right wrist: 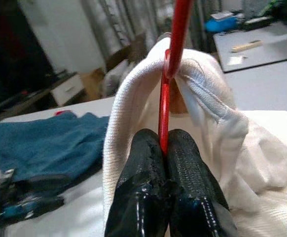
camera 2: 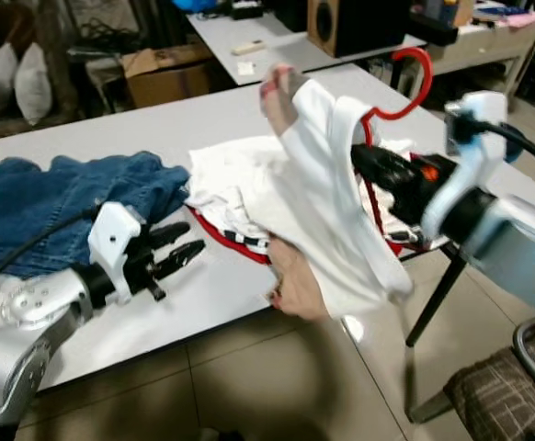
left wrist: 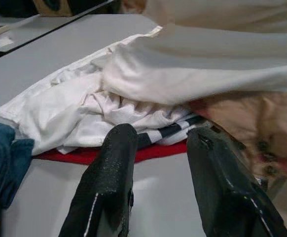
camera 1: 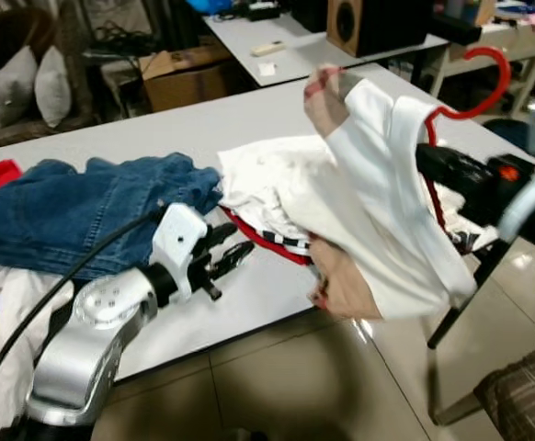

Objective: Hang hanger

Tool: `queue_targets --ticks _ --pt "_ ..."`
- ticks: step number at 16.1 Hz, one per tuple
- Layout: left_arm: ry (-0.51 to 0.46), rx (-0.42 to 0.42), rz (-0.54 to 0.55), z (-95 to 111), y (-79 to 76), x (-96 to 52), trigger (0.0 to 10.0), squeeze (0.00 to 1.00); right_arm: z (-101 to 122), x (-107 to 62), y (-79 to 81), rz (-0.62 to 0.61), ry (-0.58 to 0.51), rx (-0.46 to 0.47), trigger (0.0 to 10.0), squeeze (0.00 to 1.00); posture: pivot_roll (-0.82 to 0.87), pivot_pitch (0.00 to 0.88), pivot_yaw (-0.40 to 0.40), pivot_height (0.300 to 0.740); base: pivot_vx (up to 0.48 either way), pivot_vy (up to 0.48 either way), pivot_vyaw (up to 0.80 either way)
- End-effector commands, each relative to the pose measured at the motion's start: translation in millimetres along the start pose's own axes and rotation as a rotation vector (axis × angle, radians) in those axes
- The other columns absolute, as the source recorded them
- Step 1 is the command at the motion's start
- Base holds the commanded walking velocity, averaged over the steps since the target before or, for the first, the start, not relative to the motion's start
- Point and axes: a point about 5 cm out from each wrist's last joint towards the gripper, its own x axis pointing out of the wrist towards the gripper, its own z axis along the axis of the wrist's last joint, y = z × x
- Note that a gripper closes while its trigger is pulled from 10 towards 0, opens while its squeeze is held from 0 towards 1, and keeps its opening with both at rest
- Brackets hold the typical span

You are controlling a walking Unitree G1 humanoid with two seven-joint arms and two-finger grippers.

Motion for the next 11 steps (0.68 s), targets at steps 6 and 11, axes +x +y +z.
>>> queue_targets --ticks 6,11 --pt "0.062 0.058 0.028 -6 -7.6 -12.3 10.0 0.00 -18 -42.3 14.7 0.090 0.116 -0.033 10.0 0.00 -0.03 0.018 0.093 0.740 -0.242 0.000 0.00" --pt "0.091 0.079 0.022 -12 -13.3 -13.3 10.0 0.00 -41 -56.0 23.8 0.100 0.240 -0.068 10.0 0.00 -0.03 0.029 0.091 0.740 -0.350 0.000 0.00"
